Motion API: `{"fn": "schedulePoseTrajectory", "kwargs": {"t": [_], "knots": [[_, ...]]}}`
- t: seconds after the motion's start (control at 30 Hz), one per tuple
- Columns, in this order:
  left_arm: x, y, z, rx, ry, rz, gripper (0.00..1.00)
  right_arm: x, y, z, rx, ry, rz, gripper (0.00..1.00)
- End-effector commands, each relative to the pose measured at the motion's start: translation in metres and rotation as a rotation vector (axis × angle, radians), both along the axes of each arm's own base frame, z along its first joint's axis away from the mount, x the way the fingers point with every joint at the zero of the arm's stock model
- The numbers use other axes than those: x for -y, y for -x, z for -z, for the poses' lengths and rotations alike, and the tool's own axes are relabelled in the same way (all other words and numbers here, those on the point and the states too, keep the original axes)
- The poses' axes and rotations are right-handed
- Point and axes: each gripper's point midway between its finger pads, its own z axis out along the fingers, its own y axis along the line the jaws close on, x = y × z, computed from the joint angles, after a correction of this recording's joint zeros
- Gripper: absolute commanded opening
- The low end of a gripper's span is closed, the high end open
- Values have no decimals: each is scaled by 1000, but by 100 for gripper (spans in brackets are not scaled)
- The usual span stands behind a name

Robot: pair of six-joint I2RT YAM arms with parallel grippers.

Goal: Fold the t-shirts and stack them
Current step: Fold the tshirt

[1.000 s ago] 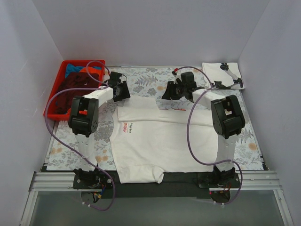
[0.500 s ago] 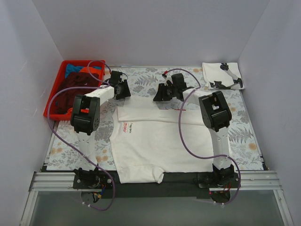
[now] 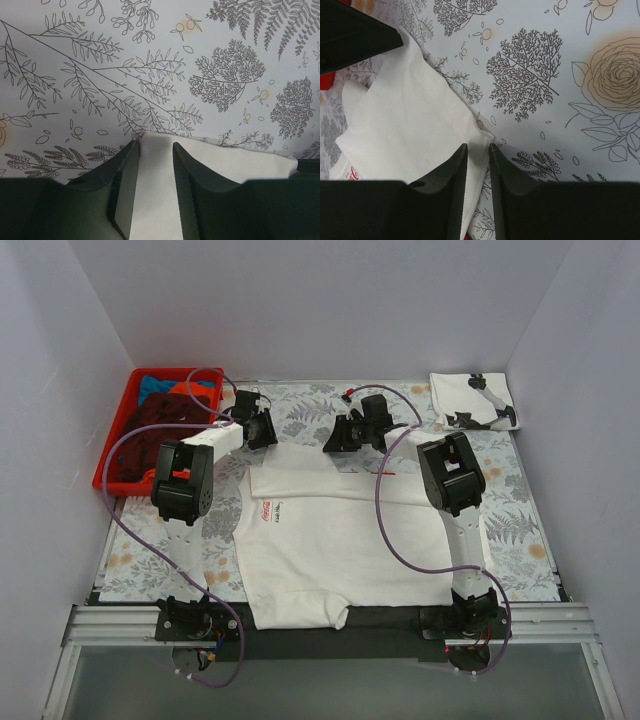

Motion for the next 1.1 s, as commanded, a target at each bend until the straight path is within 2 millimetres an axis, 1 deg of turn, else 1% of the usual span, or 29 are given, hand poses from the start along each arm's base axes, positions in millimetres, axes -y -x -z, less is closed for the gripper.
{"fn": "schedulePoseTrajectory", "kwargs": {"t": [0.0,0.03,0.07,0.1,0.17,0.2,0.3,0.37,0.4,0.43,0.47,0.5,0.53,0.57,0.6,0.63,0.67,0.7,0.73,0.77,0.8,0.83,0.87,0.9,0.93,0.97,1.0,1.03,1.07], "knots": [[-1,13,21,-70,-6,11,31,-4,5,20,-40,18,-11,28],[-1,13,22,-70,-6,11,31,-6,5,20,-41,15,-14,25],[-1,13,22,-70,-5,11,27,-6,5,18,-38,13,-15,23],[-1,13,23,-72,-4,15,25,-6,5,18,-40,11,-17,17],[-1,14,24,-73,-7,18,21,-7,3,17,-33,9,-18,10],[-1,14,24,-73,-7,20,15,-7,2,15,-29,7,-16,2],[-1,14,22,-65,-10,24,0,-10,1,4,-15,-10,-28,1],[-3,15,17,-59,-15,24,0,-12,2,-7,0,-22,-39,1],[-3,14,12,-49,-13,21,0,-11,3,-9,1,-24,-41,1],[-3,14,8,-44,-9,16,0,-12,3,-19,16,-33,-41,1],[-3,14,-2,-25,-2,13,0,-12,4,-25,20,-39,-43,1],[-3,15,-7,-18,1,9,0,-12,6,-29,23,-45,-48,1],[-3,15,-13,-10,7,2,0,-12,7,-41,41,-56,-54,1],[-3,15,-26,13,14,0,0,-13,9,-46,46,-62,-58,1],[-4,17,-31,20,18,-4,0,-13,12,-53,52,-68,-62,1],[-3,18,-40,33,27,-8,0,-12,16,-63,64,-76,-68,1],[-3,19,-47,43,36,-10,0,-12,19,-69,72,-80,-72,1],[-3,25,-60,61,45,-11,0,-11,21,-74,77,-84,-74,1],[-2,27,-67,69,57,-15,0,-8,29,-82,83,-88,-79,1],[0,33,-83,87,75,-9,0,-9,34,-86,85,-90,-85,1],[1,44,-80,63,87,-6,0,-6,45,-88,82,-88,-92,1],[3,52,-94,83,98,-4,0,-4,50,-90,80,-87,-92,1],[6,67,-88,50,107,2,0,-2,63,-89,66,-84,-101,1],[7,85,-86,27,118,3,0,1,77,-89,54,-82,-111,1],[8,102,-84,8,131,10,0,2,85,-96,63,-88,-120,1],[11,115,-84,-9,141,17,0,4,99,-85,35,-74,-130,1],[13,135,-81,-32,151,33,0,6,114,-83,22,-69,-143,1],[14,144,-83,-35,157,32,0,8,122,-80,11,-65,-148,1],[12,160,-83,-43,164,37,0,9,129,-85,22,-69,-158,1]]}}
